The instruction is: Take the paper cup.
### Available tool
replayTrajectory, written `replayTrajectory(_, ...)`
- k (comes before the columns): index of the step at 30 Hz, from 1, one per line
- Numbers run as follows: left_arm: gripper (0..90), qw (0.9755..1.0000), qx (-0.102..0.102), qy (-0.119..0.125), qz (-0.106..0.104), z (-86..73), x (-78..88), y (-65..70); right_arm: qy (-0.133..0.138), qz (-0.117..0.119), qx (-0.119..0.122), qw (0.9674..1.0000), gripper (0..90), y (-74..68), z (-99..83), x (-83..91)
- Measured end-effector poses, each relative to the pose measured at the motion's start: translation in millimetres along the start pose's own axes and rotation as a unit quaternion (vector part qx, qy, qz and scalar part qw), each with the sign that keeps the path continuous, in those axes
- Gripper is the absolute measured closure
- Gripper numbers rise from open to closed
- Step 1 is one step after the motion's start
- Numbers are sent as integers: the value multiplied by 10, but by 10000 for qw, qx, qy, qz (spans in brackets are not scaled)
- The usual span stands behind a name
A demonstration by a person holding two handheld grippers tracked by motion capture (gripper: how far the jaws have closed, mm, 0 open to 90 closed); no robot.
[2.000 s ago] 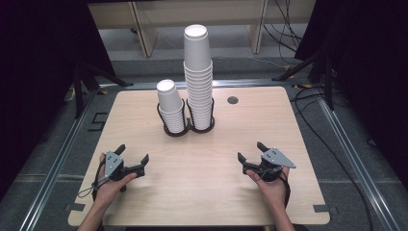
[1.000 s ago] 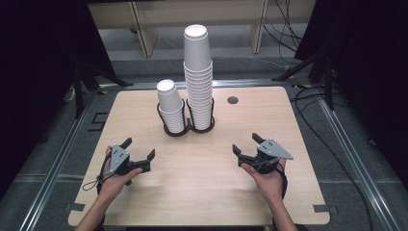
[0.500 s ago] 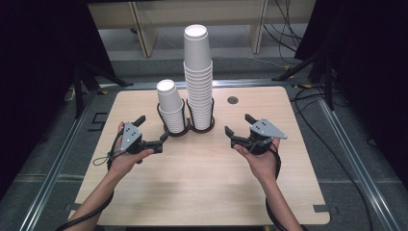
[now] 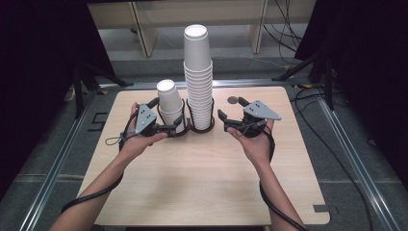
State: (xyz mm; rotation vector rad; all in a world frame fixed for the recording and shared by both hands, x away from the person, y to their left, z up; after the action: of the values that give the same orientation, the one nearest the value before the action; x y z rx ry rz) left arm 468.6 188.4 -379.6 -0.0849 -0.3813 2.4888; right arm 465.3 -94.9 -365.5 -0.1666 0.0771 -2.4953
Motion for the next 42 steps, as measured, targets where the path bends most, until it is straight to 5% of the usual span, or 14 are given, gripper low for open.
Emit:
replayTrajectory(13,0,9998,-115,112,-134,373,-532,-41,210,171,87,9996,152,-36,493,-326)
replayTrajectory(20,0,9998,111,104,-134,477,-737,-115,237,222,173,9993,152,-42,738,-518)
replayTrajectory(33,0,9996,257,62,-135,542,-953,-147,276,476,112,9984,152,-180,1183,-872)
replayTrajectory(42,0,9996,241,50,-129,592,-1048,-153,104,470,148,9987,150,-189,1295,-1087)
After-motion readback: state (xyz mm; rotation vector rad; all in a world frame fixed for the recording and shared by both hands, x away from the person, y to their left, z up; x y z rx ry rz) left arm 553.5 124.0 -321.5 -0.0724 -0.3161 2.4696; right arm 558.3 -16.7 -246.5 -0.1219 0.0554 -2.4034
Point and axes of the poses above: each handheld gripper's, and its own axes: x roughly backward along the jaws, z roughly out of its top, y roughly to its right, the point moved 3 cm from there along -x, roughly forward along the jaws, and after that the axes turned 6 degrees about -x, right-handed, at the moved point
